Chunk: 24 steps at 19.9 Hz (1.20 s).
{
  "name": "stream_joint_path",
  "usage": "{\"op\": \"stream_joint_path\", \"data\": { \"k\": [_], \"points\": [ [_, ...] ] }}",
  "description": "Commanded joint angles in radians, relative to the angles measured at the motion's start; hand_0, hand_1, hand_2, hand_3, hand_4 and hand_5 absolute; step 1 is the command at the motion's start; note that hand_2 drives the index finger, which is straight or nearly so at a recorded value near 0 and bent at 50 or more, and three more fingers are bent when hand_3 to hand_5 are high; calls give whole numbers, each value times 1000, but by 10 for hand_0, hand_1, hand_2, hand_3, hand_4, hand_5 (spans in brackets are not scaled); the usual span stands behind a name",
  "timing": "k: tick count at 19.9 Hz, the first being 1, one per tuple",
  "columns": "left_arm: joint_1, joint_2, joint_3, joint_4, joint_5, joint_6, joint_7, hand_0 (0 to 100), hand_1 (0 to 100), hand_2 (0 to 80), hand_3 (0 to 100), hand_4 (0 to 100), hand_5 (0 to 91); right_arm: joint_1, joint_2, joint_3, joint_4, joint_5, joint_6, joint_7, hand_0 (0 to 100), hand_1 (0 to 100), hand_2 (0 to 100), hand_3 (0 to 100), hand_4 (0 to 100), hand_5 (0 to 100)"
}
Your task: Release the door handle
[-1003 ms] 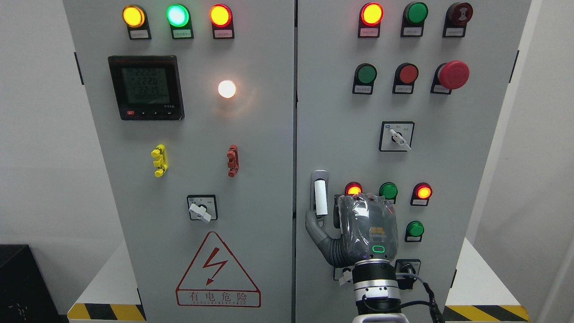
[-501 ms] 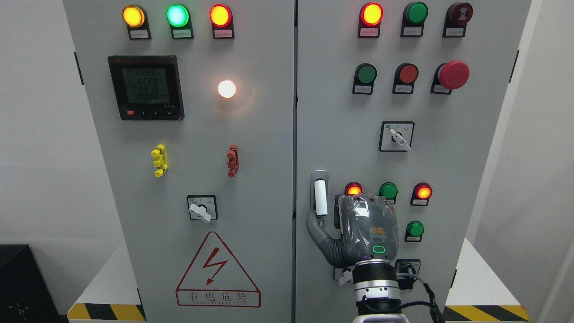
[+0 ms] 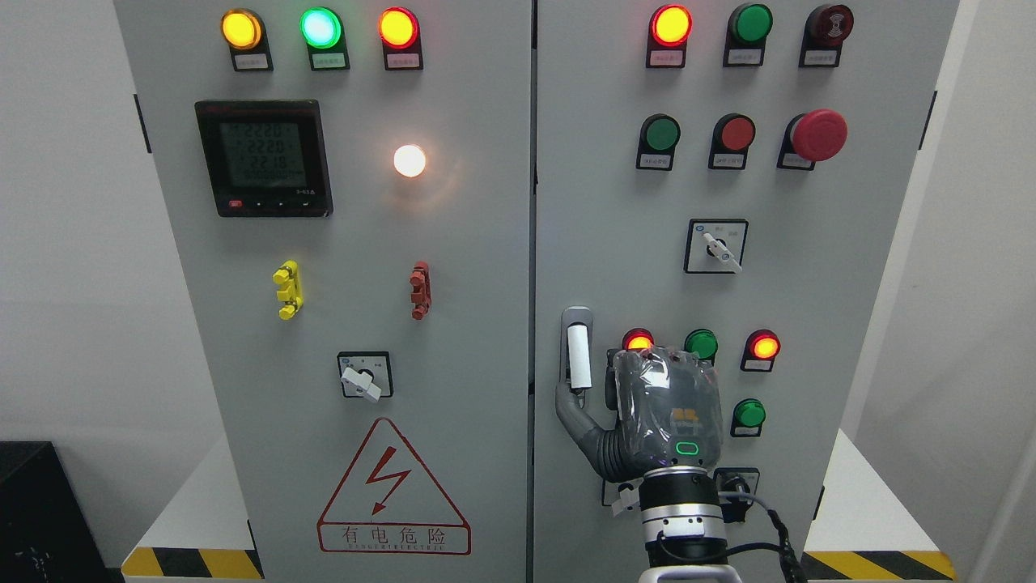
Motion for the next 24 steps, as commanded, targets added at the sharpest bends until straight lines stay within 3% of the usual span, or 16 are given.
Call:
{"op": "stream_joint_path", "data": {
  "k": [1, 24],
  "points": [
    [0, 0, -21, -20, 0, 0, 0, 0, 0, 22, 88, 12, 0, 0, 0, -41, -2, 0, 1, -3, 329, 409, 878, 1000, 1000, 949],
    [0, 0, -21, -20, 0, 0, 0, 0, 0, 22, 87, 14, 0, 9, 6, -87, -42, 3, 1, -21, 356, 401, 867, 1000, 1000, 950]
  ]
}}
